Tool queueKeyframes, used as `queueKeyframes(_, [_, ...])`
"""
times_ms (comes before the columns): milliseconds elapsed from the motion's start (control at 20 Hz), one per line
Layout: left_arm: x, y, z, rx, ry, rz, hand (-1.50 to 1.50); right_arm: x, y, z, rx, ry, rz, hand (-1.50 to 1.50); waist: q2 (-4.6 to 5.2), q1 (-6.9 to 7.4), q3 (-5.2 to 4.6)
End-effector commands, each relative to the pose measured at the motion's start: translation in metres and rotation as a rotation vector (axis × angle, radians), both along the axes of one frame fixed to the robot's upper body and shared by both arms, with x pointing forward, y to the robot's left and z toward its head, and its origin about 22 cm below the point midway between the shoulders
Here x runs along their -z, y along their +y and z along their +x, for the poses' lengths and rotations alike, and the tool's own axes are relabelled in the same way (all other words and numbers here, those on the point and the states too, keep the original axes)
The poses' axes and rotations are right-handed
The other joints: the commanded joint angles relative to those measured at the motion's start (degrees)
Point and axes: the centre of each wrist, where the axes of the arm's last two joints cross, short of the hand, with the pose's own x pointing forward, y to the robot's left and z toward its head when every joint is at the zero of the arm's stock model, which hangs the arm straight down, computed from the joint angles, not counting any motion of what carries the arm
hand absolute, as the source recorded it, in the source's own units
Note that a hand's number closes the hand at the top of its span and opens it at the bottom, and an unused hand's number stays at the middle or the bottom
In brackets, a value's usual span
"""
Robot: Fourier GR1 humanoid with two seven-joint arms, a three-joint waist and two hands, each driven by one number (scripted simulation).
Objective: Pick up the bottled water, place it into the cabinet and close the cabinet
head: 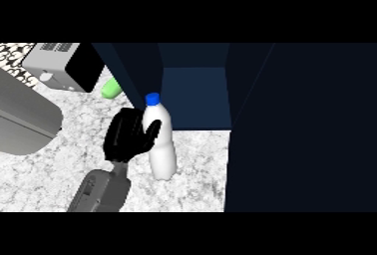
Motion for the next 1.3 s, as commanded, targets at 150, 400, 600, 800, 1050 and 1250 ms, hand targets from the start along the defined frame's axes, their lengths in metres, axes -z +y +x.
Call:
queueKeyframes(150, [-0.027,-0.045,0.023,-0.027,-0.021,0.067,1.5,-0.02,0.005,0.008,0.011,0.008,0.011,-1.5,0.11,-0.06,-0.02])
queueKeyframes(400, [-0.061,-0.074,0.05,-0.068,-0.058,0.187,1.5,-0.014,0.006,0.004,0.006,-0.01,0.026,-1.5,0.08,-0.48,0.0])
queueKeyframes(600, [-0.067,-0.081,0.084,-0.104,-0.07,0.266,1.5,0.0,0.01,-0.002,-0.005,-0.001,0.014,-1.5,0.25,-1.09,-0.01])
queueKeyframes(800, [-0.089,-0.092,0.11,-0.154,-0.073,0.316,1.5,0.007,0.001,0.01,-0.006,-0.003,0.022,-1.5,0.46,-1.43,0.01])
queueKeyframes(1050, [-0.092,-0.101,0.126,-0.213,-0.061,0.402,1.5,0.011,0.01,0.017,-0.022,-0.004,0.029,-1.5,0.57,-1.84,0.01])
queueKeyframes(1250, [-0.065,-0.086,0.131,-0.238,-0.037,0.451,1.5,-0.011,-0.005,0.017,-0.032,0.002,0.027,-1.5,0.76,-1.79,-0.02])
